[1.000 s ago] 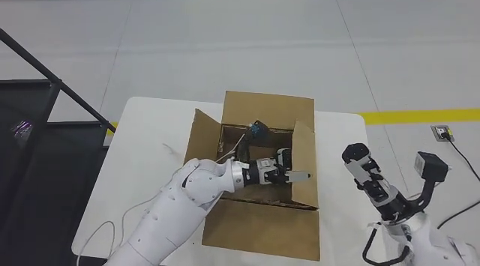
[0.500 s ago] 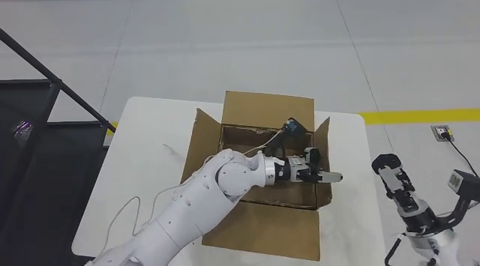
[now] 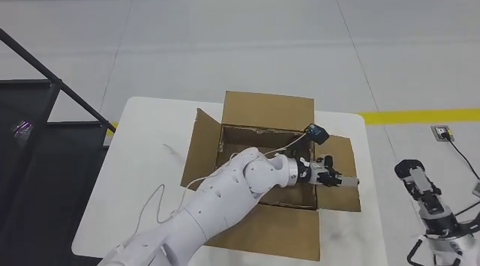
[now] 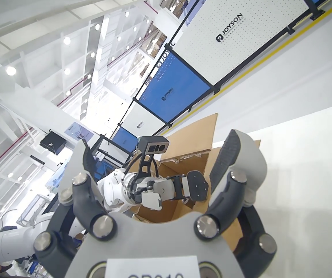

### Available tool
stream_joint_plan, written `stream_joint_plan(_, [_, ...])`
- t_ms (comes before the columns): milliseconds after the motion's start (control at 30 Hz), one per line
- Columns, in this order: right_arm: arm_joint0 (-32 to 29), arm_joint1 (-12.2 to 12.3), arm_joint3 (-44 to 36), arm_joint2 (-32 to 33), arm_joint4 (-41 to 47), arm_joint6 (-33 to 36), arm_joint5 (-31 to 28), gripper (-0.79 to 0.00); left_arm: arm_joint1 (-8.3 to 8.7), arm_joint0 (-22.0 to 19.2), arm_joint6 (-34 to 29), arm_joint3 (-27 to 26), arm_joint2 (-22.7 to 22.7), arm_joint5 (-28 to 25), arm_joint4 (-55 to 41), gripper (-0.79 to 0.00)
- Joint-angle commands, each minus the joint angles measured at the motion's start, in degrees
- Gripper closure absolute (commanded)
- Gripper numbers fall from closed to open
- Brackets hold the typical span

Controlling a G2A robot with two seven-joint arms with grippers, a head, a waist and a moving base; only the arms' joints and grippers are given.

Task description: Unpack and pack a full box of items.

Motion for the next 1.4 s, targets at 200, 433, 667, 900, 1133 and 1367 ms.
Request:
stream_joint_plan(200, [0.25,-0.02,0.98,-0.1,2.5,0.37,-0.21,-0.785,-2.78,-1.81,-0.15,5.95,-0.84,-3.77,-1.71,-0.785])
stream_joint_plan(433, [1.57,0.02,0.15,-0.57,-0.83,0.97,-1.44,-0.785,-0.92,-3.09,2.15,3.51,-5.45,-8.23,0.45,-0.785])
stream_joint_plan(667, [5.16,0.07,-1.22,-2.49,-4.67,1.59,-0.64,-0.785,6.57,3.81,3.39,-14.99,-17.56,-6.81,8.97,-0.785])
stream_joint_plan(900, [10.67,0.42,-4.55,-6.66,-14.39,6.42,2.77,-0.785,13.96,22.82,-2.9,-47.99,-36.09,3.51,20.45,-0.785])
stream_joint_plan(1133, [16.99,0.87,-8.69,-15.88,-30.05,16.57,4.26,-0.785,17.56,41.4,-5.91,-70.85,-52.54,9.57,28.35,-0.785])
stream_joint_plan(1367, [18.02,0.95,-8.9,-17.78,-30.92,19.01,4.02,-0.785,19.06,56.91,-0.9,-79.47,-65.69,11.07,32.71,-0.785])
